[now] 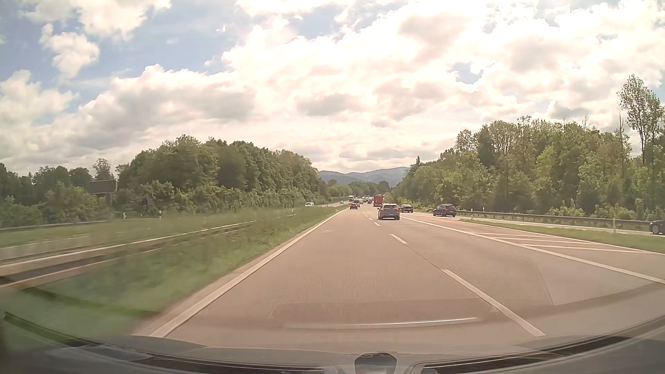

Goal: Follow the waypoints while adhering to traffic rules and regulations

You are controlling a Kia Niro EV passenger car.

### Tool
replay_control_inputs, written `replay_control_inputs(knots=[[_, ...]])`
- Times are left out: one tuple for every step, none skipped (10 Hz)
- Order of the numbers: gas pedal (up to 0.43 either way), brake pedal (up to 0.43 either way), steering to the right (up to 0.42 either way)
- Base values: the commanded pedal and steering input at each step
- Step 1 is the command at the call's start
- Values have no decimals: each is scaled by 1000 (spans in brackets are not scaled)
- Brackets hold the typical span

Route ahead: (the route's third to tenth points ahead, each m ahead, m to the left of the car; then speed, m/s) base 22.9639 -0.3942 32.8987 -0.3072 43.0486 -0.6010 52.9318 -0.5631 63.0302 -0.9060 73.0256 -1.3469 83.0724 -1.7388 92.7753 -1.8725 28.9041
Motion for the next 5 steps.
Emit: replay_control_inputs(knots=[[0, 0, 3], [0, 0, 3], [0, 0, 3], [0, 0, 3], [0, 0, 3]])
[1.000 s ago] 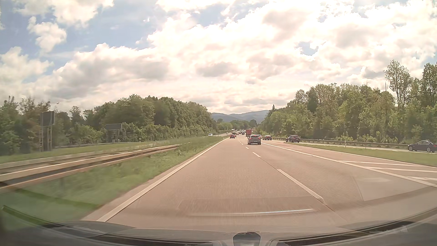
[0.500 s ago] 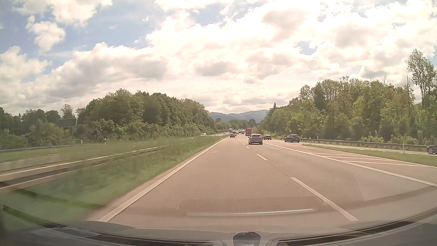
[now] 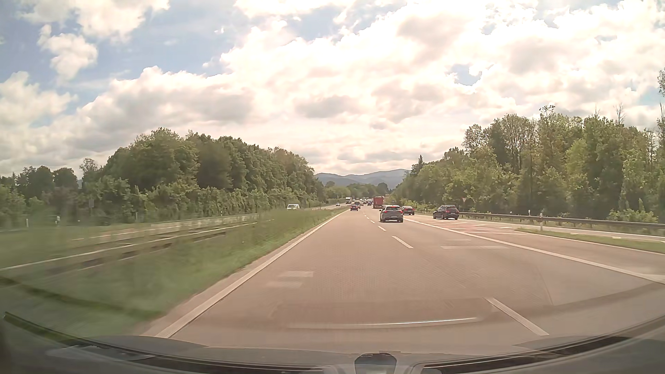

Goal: Follow the waypoints while adhering to traffic rules and regulations

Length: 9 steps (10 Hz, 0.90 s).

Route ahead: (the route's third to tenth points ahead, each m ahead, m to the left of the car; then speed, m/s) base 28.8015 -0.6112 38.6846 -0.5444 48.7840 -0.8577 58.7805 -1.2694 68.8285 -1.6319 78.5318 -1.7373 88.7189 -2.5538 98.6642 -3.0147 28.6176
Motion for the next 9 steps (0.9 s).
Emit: replay_control_inputs(knots=[[0, 0, 4], [59, 0, 4], [110, 0, 4], [118, 0, 4], [118, 0, 4], [118, 0, 4], [118, 0, 5], [118, 0, 5], [118, 0, 4]])
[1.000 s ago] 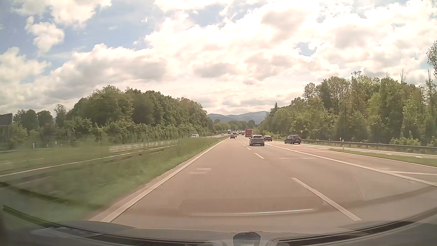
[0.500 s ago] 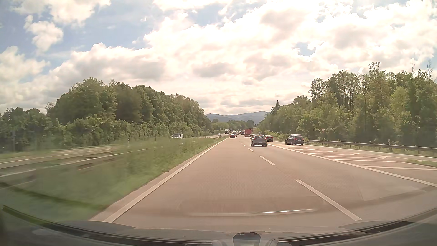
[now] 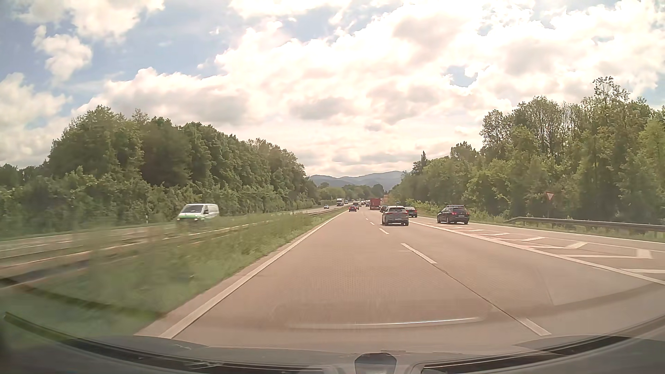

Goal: Follow the waypoints while adhering to traffic rules and regulations

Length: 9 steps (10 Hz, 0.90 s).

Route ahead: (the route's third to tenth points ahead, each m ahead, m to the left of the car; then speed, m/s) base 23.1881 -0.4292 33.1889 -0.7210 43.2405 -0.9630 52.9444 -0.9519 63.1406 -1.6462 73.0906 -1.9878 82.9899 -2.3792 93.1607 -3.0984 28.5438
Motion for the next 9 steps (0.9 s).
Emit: replay_control_inputs(knots=[[118, 0, 4], [118, 0, 4], [118, 0, 5], [118, 0, 5], [118, 0, 4], [118, 0, 4], [118, 0, 4], [118, 0, 4], [118, 0, 4]])
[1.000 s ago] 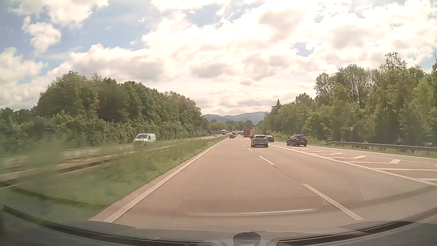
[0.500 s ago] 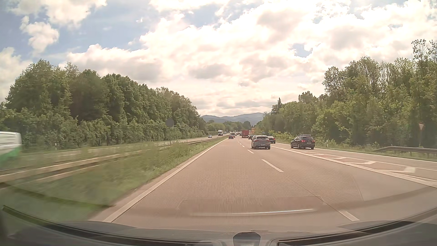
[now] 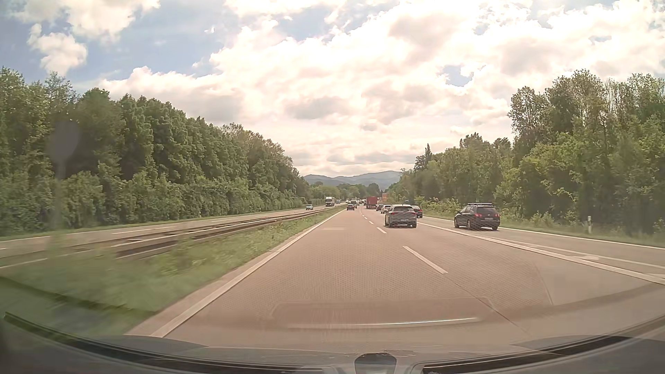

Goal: Follow the waypoints while adhering to traffic rules and regulations

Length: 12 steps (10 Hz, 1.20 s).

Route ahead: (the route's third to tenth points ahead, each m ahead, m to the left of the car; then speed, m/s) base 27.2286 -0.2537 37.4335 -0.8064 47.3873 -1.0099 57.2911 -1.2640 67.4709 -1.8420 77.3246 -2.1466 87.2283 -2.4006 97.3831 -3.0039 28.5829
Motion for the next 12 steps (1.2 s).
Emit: replay_control_inputs(knots=[[118, 0, 4], [118, 0, 4], [118, 0, 4], [118, 0, 4], [118, 0, 4], [118, 0, 4], [118, 0, 4], [118, 0, 4], [118, 0, 4], [118, 0, 3], [118, 0, 3], [118, 0, 3]])
